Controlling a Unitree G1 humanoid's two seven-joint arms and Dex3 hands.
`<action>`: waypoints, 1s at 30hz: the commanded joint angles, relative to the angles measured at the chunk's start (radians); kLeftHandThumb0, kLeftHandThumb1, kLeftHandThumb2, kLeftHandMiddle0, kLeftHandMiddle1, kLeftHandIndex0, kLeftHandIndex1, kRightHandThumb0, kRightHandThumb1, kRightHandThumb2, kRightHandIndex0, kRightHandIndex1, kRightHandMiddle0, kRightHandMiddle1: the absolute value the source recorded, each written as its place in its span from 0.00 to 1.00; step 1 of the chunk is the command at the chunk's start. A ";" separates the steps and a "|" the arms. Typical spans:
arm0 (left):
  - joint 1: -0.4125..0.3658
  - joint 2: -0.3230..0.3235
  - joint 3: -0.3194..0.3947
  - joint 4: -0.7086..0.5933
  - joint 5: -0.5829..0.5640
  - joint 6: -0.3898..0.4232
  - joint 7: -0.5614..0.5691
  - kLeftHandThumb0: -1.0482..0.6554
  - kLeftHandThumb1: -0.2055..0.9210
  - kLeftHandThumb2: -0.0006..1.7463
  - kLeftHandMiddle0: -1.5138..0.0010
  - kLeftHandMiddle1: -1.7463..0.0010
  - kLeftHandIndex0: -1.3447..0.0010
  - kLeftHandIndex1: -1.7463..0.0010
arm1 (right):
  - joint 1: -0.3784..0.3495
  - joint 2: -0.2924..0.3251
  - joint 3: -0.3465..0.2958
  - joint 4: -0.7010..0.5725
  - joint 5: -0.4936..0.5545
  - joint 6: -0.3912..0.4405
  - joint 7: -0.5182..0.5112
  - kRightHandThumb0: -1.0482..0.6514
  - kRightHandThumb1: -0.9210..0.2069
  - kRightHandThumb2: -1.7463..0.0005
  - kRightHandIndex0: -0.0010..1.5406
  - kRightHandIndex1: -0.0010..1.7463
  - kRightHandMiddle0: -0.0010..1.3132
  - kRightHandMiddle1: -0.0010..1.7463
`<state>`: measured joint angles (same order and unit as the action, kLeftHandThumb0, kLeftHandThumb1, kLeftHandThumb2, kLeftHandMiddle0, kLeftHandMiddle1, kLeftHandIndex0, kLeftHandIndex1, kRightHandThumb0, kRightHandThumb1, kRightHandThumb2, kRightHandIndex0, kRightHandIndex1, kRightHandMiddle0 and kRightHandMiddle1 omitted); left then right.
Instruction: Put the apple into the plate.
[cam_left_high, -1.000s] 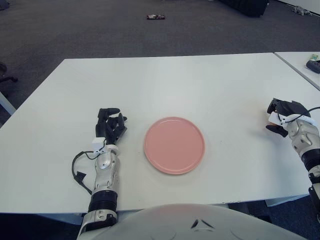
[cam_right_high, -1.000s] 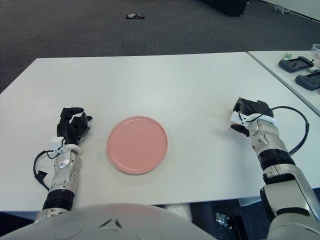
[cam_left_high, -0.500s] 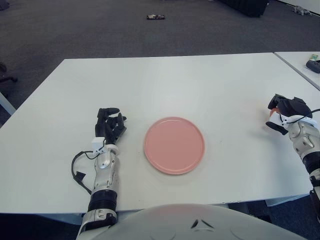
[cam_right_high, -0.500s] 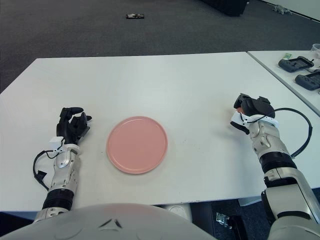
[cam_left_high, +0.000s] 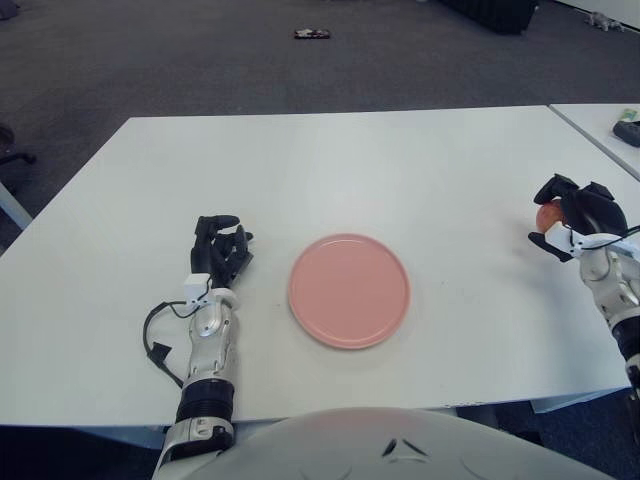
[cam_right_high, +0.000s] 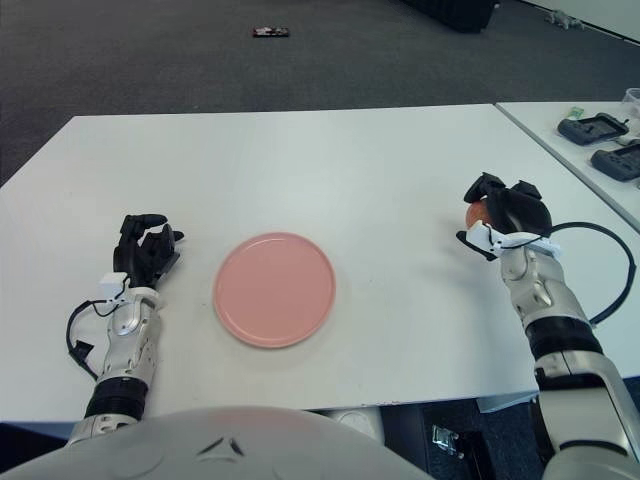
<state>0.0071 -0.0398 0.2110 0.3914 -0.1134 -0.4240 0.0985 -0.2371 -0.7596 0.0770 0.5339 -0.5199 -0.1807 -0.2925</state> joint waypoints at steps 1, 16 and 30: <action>0.015 -0.006 0.001 0.019 -0.006 0.033 0.000 0.40 0.87 0.42 0.68 0.17 0.79 0.00 | 0.001 0.002 -0.034 -0.021 0.020 -0.070 -0.042 0.62 0.74 0.12 0.55 0.91 0.42 1.00; 0.011 -0.011 -0.001 0.024 0.003 0.034 0.011 0.40 0.83 0.45 0.66 0.15 0.77 0.00 | 0.027 0.046 -0.102 -0.135 0.072 -0.257 -0.059 0.62 0.76 0.11 0.56 0.91 0.43 1.00; 0.004 -0.005 -0.005 0.046 0.016 0.012 0.011 0.40 0.83 0.46 0.68 0.13 0.77 0.00 | 0.024 0.148 -0.088 -0.400 0.065 -0.239 0.038 0.62 0.80 0.07 0.57 0.93 0.46 1.00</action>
<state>0.0028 -0.0424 0.2058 0.3986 -0.1050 -0.4318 0.1025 -0.1984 -0.6283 -0.0056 0.2249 -0.4549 -0.4316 -0.2741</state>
